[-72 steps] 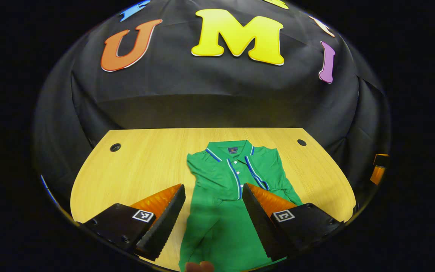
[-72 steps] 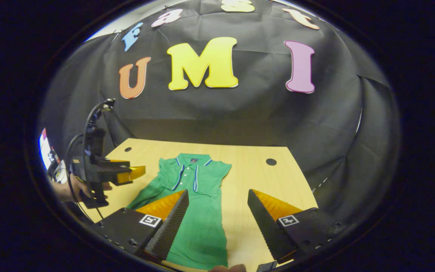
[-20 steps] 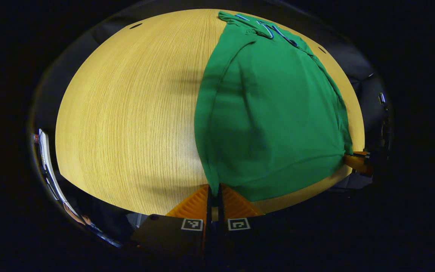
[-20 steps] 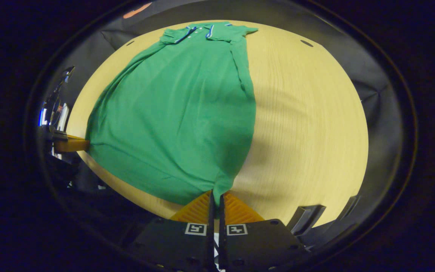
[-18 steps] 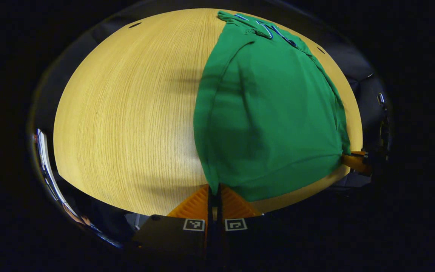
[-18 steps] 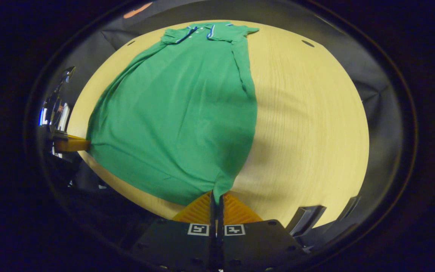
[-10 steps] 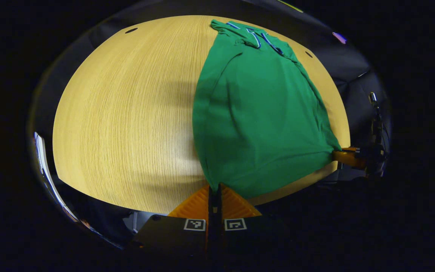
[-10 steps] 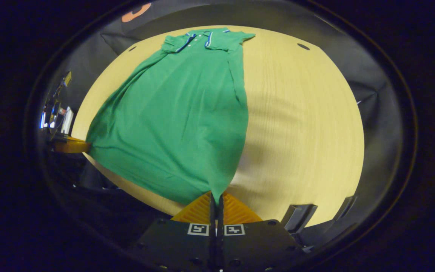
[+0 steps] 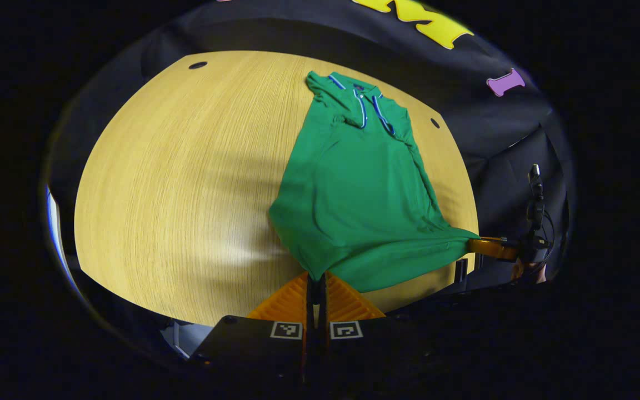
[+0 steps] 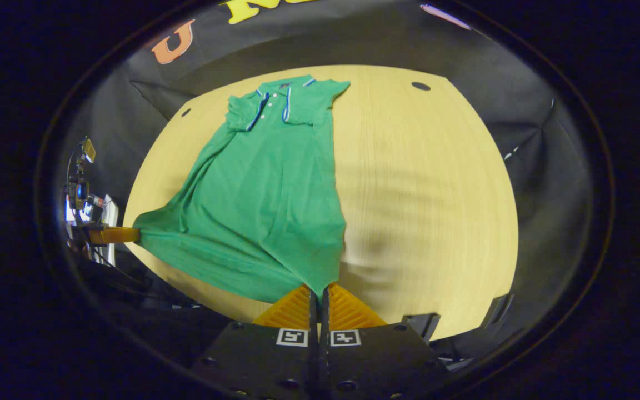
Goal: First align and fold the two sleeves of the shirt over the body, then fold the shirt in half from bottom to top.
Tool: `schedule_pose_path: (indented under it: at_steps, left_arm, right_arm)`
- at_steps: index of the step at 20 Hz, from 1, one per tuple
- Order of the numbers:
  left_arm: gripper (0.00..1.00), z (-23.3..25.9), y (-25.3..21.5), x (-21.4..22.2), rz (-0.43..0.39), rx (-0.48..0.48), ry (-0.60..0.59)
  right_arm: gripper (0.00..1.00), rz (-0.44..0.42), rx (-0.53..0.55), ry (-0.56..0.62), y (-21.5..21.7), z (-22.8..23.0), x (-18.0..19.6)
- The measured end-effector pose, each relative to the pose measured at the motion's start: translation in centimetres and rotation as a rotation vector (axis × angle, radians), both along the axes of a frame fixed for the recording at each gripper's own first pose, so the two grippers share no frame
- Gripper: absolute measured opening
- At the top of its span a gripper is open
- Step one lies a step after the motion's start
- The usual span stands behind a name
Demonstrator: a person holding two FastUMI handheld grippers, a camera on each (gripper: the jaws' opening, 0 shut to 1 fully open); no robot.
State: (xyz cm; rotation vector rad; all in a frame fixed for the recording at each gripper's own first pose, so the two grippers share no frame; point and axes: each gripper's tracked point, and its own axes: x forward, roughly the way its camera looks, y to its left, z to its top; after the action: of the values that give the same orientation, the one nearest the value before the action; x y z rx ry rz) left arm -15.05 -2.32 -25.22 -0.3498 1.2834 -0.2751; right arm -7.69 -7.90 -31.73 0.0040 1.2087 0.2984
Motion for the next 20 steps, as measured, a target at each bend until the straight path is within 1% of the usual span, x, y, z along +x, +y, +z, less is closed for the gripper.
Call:
schedule_pose_path:
  at_steps: [1, 5, 6, 7, 9, 12, 15, 16, 17, 20]
  left_arm:
    - [0.04, 0.5, -0.2, 1.0, -0.015, -0.008, -0.025]
    - [0.04, 2.7, 0.4, 6.2, -0.059, 0.015, -0.141]
    - [0.04, 3.3, 0.6, 7.5, -0.061, 0.019, -0.168]
    - [0.04, 3.8, 0.7, 8.7, -0.063, 0.021, -0.195]
    - [0.04, 5.0, 1.0, 11.5, -0.07, 0.032, -0.257]
    - [0.04, 7.5, 1.1, 17.0, -0.03, 0.022, -0.368]
    - [0.04, 9.1, 1.4, 21.6, 0.007, 0.029, -0.449]
    - [0.09, 9.6, 1.4, 23.1, 0.019, 0.026, -0.478]
    - [0.04, 9.9, 1.3, 24.4, 0.027, 0.023, -0.497]
    - [0.04, 9.6, 1.6, 27.7, 0.029, 0.038, -0.526]
  right_arm:
    - [0.0, 0.002, -0.003, -0.028, 0.1, 0.8, 1.0]
    - [0.0, 0.006, -0.006, -0.137, 0.6, 4.2, 5.6]
    - [0.02, -0.002, -0.002, -0.172, 0.7, 5.2, 7.0]
    - [0.0, -0.014, 0.002, -0.208, 0.9, 6.2, 8.4]
    - [0.0, -0.042, 0.013, -0.278, 1.3, 8.0, 11.3]
    - [0.0, -0.066, 0.008, -0.357, 2.0, 10.3, 14.7]
    - [0.0, -0.105, 0.025, -0.414, 2.6, 12.5, 17.9]
    - [0.0, -0.12, 0.029, -0.429, 2.7, 13.1, 19.2]
    - [0.0, -0.129, 0.032, -0.44, 2.7, 13.6, 20.4]
    - [0.0, -0.124, 0.018, -0.483, 3.1, 14.5, 24.7]
